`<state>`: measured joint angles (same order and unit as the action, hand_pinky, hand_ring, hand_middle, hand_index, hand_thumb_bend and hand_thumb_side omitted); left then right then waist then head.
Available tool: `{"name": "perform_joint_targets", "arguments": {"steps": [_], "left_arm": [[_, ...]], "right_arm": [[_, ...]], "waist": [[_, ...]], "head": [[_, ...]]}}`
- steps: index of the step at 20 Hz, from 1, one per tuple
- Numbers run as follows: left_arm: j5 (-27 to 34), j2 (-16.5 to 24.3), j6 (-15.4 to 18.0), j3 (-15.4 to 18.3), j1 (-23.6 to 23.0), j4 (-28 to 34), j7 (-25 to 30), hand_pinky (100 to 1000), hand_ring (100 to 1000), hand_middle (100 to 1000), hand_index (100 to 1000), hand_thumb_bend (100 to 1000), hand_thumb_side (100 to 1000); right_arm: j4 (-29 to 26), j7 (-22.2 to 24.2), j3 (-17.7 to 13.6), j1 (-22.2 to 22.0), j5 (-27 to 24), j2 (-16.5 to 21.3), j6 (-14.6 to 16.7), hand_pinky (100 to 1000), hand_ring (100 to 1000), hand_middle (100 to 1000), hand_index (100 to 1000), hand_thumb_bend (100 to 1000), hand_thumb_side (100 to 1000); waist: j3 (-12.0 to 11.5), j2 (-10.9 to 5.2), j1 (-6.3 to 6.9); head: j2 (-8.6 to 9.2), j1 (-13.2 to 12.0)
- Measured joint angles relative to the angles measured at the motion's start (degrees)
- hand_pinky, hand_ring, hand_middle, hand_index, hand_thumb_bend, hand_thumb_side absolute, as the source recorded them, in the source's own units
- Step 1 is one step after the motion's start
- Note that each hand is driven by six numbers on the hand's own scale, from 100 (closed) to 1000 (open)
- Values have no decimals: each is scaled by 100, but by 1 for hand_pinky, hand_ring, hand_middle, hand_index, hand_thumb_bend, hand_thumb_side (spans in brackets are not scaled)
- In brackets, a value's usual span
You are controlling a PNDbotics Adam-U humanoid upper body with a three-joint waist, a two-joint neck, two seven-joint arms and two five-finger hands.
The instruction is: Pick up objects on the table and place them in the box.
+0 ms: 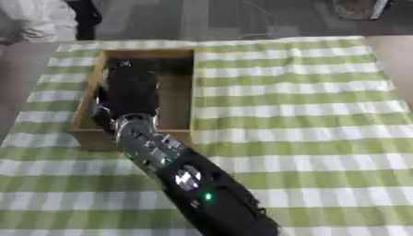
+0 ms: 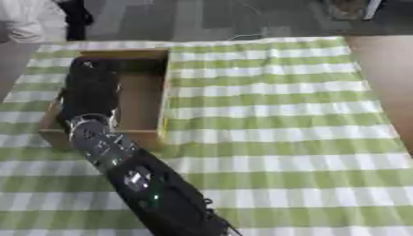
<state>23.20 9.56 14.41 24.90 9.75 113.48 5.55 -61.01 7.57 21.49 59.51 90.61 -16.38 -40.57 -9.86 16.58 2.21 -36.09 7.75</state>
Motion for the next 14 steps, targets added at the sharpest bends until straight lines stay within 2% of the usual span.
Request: {"name": "perform_joint_targets", "arguments": {"steps": [4, 9, 14], "left_arm": [[0, 0, -2, 0, -10, 0, 2, 456, 450, 518, 796, 100, 896], [0, 0, -1, 0, -12, 0, 4, 456, 450, 518, 796, 100, 895], [0, 0, 5, 0, -15, 0, 8, 456, 450, 518, 796, 100, 895]], "right_arm": [[-4, 169, -58, 3, 170, 0, -277, 893, 852, 749, 998, 267, 837], [-137, 390, -65, 4, 373, 2, -485, 895, 845, 746, 996, 248, 832], [-544, 458, -55, 10, 432, 100, -508, 896, 830, 739, 983, 238, 842]], "waist": [[0, -1, 0], [3, -2, 16], [7, -2, 19]], "head": [[0, 1], [0, 3], [-2, 16]]}}
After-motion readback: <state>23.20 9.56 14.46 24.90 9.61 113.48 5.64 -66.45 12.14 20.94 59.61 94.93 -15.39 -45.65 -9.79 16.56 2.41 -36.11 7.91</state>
